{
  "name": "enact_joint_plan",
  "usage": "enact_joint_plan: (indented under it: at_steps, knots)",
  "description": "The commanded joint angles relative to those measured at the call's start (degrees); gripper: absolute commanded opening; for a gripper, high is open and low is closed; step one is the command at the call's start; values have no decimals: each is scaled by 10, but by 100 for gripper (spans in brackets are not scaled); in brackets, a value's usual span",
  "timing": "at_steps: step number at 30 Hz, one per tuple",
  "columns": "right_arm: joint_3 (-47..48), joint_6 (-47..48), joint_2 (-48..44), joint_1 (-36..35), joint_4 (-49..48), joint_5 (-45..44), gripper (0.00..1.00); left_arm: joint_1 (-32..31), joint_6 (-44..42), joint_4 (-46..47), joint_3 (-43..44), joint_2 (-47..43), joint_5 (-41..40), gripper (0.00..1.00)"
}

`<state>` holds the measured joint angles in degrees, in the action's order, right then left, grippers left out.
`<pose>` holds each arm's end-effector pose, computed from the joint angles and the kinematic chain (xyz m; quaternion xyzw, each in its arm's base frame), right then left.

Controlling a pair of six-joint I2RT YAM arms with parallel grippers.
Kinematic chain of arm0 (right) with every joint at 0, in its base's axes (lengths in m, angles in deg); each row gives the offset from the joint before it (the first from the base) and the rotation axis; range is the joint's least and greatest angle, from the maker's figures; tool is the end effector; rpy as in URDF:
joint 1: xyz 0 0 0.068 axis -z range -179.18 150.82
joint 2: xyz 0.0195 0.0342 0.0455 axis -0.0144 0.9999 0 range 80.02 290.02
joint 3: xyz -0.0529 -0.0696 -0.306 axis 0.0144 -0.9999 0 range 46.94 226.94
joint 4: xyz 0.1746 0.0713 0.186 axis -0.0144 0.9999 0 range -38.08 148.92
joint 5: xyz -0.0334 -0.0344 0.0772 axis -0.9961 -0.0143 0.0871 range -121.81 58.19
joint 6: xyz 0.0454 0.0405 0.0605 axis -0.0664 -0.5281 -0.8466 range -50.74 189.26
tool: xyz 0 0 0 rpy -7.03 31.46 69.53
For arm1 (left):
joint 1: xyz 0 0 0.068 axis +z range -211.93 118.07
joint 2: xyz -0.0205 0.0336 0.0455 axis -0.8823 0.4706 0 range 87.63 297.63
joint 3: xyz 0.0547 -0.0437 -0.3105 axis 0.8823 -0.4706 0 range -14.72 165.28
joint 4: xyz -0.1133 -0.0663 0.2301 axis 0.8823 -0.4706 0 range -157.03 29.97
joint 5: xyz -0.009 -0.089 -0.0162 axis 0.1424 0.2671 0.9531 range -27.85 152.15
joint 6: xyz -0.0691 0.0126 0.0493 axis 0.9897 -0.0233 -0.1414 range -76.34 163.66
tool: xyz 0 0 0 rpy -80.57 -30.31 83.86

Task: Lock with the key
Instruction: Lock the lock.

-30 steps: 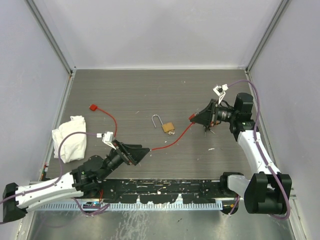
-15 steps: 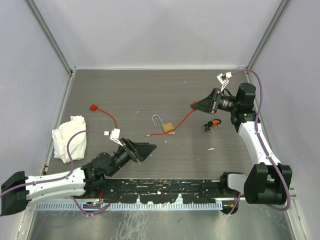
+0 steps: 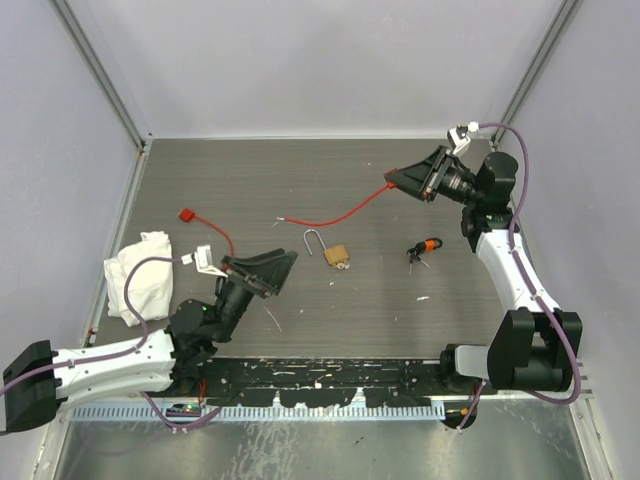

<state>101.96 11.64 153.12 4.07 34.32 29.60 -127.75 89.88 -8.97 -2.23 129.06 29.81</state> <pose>0.2982 0.0495 0.3897 -0.0007 0.7085 0.5991 0.3729 0.1029 -0.1307 0.3032 -0.1363 0.5677 -0.5738 0.5743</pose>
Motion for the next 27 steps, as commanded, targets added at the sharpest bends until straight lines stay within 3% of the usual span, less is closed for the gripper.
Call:
enact_joint_plan:
  at_steps: [1, 4, 8, 21, 27]
  knots:
    - [12, -178, 3, 3, -162, -34, 1, 50, 21, 71, 61, 49, 20, 86]
    - [7, -214, 4, 3, -190, -40, 1, 76, 68, 96, 76, 87, 22, 74]
    - [2, -221, -2, 3, -192, -44, 1, 89, 61, 141, 99, 134, -1, 64]
    - [-31, -262, -19, 1, -232, -45, 1, 104, 31, 259, 137, 257, -40, 52]
    - [-47, -300, -22, -2, -268, -53, 1, 104, -24, 305, 149, 286, -37, 48]
